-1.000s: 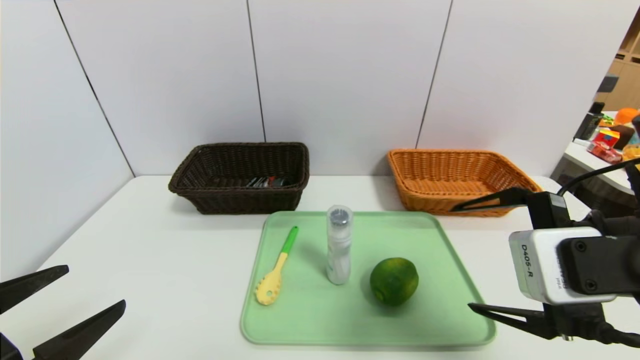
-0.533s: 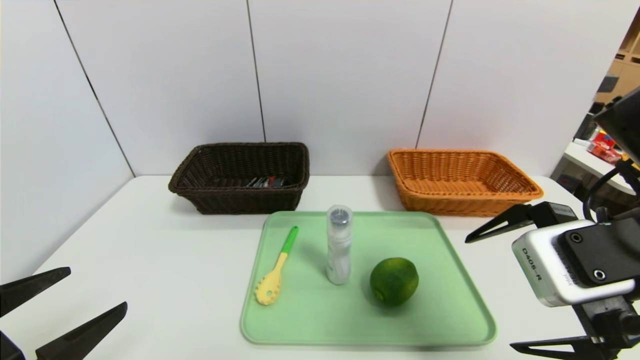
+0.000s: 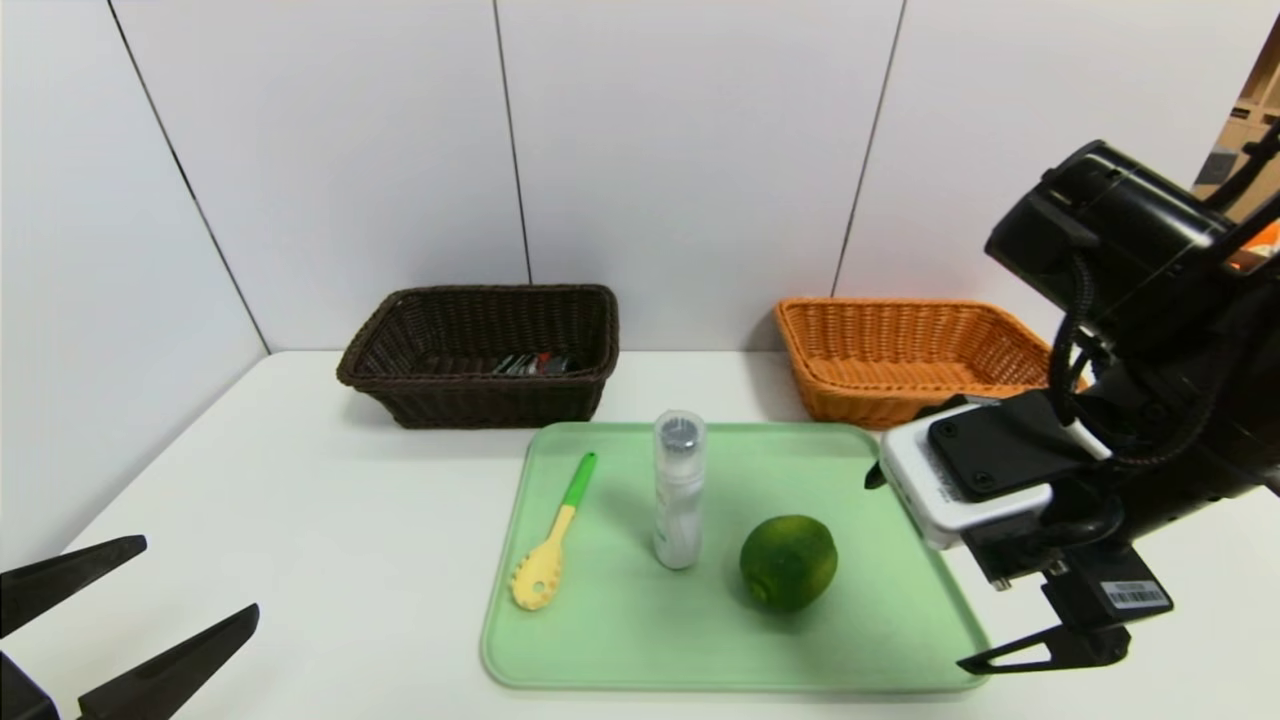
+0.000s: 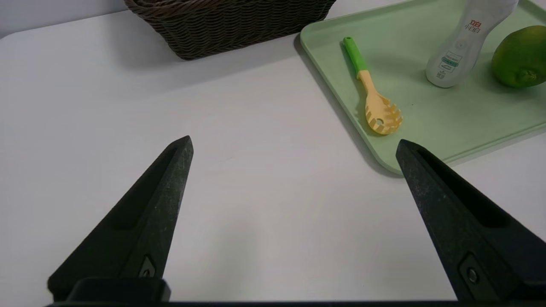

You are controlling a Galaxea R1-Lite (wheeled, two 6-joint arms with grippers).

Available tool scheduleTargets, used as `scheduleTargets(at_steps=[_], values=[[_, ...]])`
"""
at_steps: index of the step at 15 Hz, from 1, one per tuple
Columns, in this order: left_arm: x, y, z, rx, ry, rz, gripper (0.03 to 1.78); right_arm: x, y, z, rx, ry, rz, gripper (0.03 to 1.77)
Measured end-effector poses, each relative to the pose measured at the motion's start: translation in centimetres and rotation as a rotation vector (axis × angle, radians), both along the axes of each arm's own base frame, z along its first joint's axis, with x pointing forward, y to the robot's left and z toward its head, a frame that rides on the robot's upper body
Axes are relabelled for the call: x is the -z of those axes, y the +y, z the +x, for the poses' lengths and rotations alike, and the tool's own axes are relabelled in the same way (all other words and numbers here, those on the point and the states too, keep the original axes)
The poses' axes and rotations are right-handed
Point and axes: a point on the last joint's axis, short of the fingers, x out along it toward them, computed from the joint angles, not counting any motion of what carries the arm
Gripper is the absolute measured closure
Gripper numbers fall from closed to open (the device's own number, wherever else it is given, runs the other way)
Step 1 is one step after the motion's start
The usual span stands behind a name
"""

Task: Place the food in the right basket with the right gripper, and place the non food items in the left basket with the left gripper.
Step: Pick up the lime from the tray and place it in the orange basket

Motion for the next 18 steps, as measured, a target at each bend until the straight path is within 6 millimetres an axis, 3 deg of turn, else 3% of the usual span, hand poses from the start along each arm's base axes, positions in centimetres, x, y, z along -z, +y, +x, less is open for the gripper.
scheduleTargets(at_steps=[7, 18], values=[[0.4, 0.0, 0.1, -0.003, 0.020, -0.002, 0.12, 2.0, 2.5, 3.8, -0.024, 0.039, -0.042, 0.10], [1.3, 0.0, -0.1, -0.006, 0.043, -0.001, 0.12, 5.8, 4.7, 7.7, -0.044, 0.175, -0.144, 0.10]])
